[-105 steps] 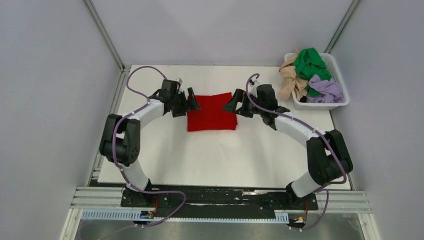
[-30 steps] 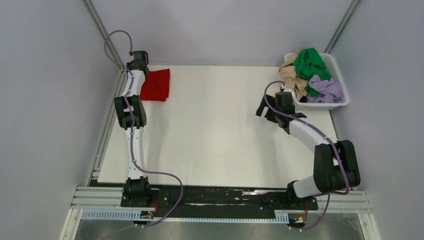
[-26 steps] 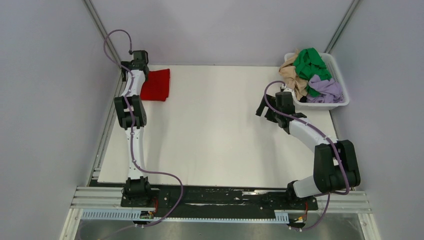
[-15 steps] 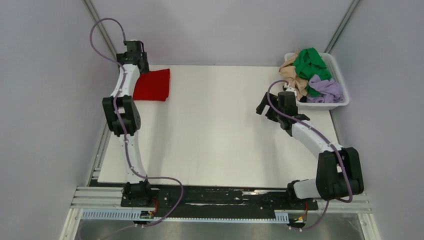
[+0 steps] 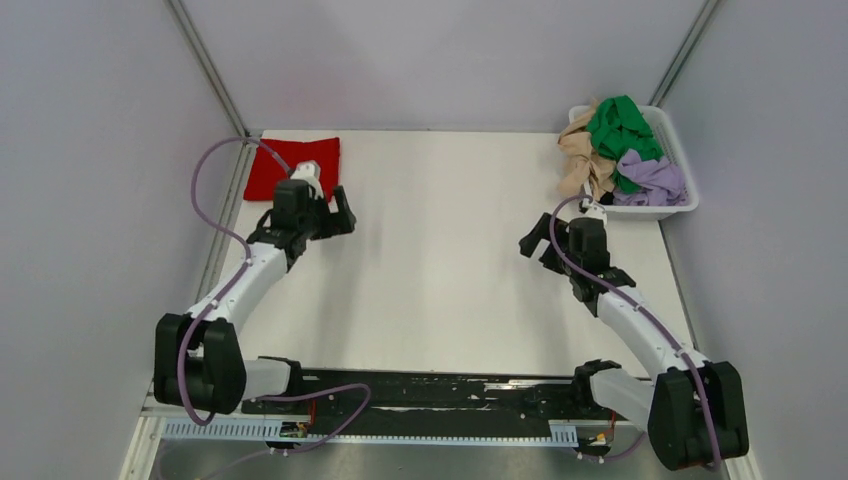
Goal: Fold and stack the t-shirts
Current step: Reset both arms
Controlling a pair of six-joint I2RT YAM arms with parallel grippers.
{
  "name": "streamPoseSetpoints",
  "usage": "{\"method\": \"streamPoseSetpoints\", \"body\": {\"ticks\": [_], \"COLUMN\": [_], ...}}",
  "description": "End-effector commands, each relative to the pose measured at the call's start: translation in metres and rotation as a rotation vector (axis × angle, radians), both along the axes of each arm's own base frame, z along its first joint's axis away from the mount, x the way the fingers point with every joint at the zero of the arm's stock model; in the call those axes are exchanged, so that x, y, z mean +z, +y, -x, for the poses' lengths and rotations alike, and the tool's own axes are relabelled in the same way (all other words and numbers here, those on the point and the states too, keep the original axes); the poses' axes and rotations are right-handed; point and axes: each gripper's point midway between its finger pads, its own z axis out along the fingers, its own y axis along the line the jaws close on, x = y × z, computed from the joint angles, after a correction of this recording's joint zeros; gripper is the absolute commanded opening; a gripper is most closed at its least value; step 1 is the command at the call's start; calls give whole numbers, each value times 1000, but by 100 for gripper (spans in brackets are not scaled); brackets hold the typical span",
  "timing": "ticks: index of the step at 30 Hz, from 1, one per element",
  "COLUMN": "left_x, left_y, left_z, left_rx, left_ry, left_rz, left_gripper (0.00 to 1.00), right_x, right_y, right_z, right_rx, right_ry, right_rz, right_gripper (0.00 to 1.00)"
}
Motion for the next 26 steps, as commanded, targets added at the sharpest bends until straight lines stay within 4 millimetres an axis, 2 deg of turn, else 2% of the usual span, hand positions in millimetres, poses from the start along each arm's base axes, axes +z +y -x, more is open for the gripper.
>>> {"method": "streamPoseSetpoints", "body": {"ticks": [1,4,8,13,26], "left_x": [-32,-49,-49,-37,-35], "left_y": [-16,-13,0,7,10], "left_z": [35,60,75,77,76], "left_rx": [-27,-22,14,40,51], "left_ry": [11,16,-25,-78,-90], "left_rz": [88,76,36,21,10], "left_gripper": [100,100,100,100,100], "right_x": [2,2,10,15,7], "right_y": [-4,-7,-14,-19,-33], "right_z": [16,27,35,37,36], "right_rx": [-35,-50,-59,-67,-120], "right_ry": [-45,-73,-132,-163,-149], "right_rz": [-46,-56,-38,-9,47], "right_gripper": [100,100,100,100,100]}}
